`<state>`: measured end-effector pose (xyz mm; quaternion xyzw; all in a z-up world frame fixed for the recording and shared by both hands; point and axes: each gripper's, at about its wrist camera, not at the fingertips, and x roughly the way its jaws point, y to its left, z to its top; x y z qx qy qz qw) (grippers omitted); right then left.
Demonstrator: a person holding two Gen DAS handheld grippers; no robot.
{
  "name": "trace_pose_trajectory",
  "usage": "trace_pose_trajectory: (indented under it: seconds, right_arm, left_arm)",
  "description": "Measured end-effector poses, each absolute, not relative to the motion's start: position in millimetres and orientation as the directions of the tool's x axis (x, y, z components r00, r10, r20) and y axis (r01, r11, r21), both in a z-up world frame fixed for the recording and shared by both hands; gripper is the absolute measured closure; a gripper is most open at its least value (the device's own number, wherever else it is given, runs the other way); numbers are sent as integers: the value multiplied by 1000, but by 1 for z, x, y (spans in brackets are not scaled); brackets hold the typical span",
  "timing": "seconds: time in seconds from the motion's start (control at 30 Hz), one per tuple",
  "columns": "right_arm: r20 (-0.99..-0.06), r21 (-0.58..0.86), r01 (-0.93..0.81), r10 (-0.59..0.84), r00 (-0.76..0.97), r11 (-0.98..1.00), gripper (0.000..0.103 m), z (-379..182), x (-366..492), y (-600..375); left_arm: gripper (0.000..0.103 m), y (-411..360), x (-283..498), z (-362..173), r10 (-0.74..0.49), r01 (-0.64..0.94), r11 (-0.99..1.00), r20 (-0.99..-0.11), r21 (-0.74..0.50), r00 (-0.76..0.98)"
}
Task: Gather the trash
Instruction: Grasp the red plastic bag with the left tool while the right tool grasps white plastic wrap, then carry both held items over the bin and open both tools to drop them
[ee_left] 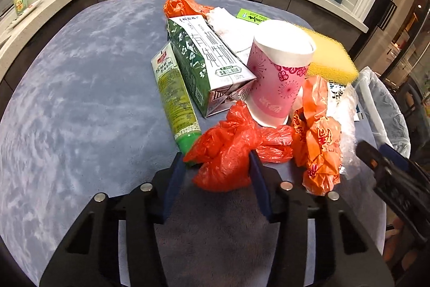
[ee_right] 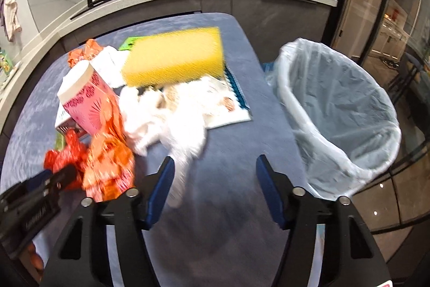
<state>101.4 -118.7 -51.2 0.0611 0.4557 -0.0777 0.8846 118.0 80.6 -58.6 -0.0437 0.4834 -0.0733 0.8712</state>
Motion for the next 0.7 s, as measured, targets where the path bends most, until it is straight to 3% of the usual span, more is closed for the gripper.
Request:
trace_pose_trajectory:
  seconds: [0.1, 0.13, 0.17, 0.27, 0.33, 0.7]
  right_arm:
    - [-820, 72, 164, -35, 572, 984, 47, -54, 110, -112]
    - [-819, 77, 155, -26, 573, 985, 50, -56, 112, -109]
    - [-820, 75, 150, -24, 572, 986, 55, -57, 113, -107]
    - [-836, 89, 142, -3, 549, 986, 84, -65, 115, -104]
    - [-841, 104, 137, 13, 540, 985, 94, -67, 111, -105]
    - [-793, 127, 127, 24, 608, 984, 99, -26, 59, -124]
  left_arm:
    - [67, 80, 114, -54, -185, 104, 983, -832, -153, 523]
    - [73, 79, 112, -51, -192, 114, 981, -829, -155, 525]
    - [73, 79, 111, -50, -193, 120, 981, -830, -153, 523]
    - [74, 79, 107, -50, -192, 123, 981, -834, -149, 518]
    - [75, 82, 104, -48, -197, 120, 980, -836, -157, 513]
    - [76, 85, 69, -24, -197, 133, 980, -829, -149, 524]
